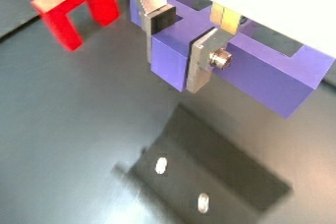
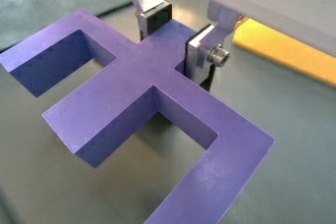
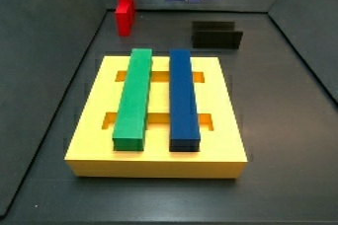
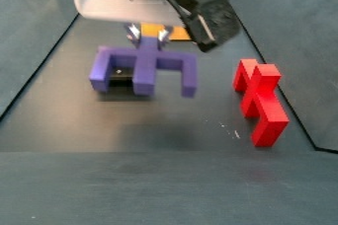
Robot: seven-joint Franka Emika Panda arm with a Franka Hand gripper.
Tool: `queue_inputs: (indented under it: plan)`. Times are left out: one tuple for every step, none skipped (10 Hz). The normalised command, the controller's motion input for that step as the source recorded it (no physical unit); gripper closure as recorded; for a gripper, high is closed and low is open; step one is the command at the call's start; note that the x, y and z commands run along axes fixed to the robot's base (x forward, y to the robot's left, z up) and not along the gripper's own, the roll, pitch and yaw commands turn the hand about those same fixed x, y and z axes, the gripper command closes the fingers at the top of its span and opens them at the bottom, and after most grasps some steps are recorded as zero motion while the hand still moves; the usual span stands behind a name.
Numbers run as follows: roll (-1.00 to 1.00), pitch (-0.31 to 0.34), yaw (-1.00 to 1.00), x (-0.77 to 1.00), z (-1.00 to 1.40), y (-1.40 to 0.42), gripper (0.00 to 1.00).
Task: Pick up the purple object. Move up. Place the purple object on the fixture. Regrasp the purple object. Move to above the board. Insert the purple object.
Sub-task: Place the purple object on the fixture.
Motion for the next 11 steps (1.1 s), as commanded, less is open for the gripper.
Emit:
queue_inputs:
  plan:
    - [-0.62,0.000,-0.03,0.71,0.36,-0.28,1.00]
    - [-0.90,-0.011,-0.06,0.57,0.27,-0.12,1.00]
    - [-0.96,-0.083,-0.07,0.51,0.18,-0.08,1.00]
    - [-0.89,-0.074,-0.09,0.51,0.10,-0.15,1.00]
    - [-0.83,-0.077,-0.14,0.48,0.04,-0.19,1.00]
    - [-0.70,-0.083,-0.13,0.49,0.00,-0.16,1.00]
    - [-0.52,-0.111,-0.18,0.42,0.00,-0.17,1.00]
    - [-0.39,-0.040,-0.25,0.39,0.00,-0.16,1.00]
    - [-0.22,-0.111,-0.26,0.11,0.00,-0.07,1.00]
    - [-0.07,0.000,-0.08,0.03,0.00,-0.04,1.00]
    - [-0.18,0.000,-0.01,0.02,0.00,0.04,1.00]
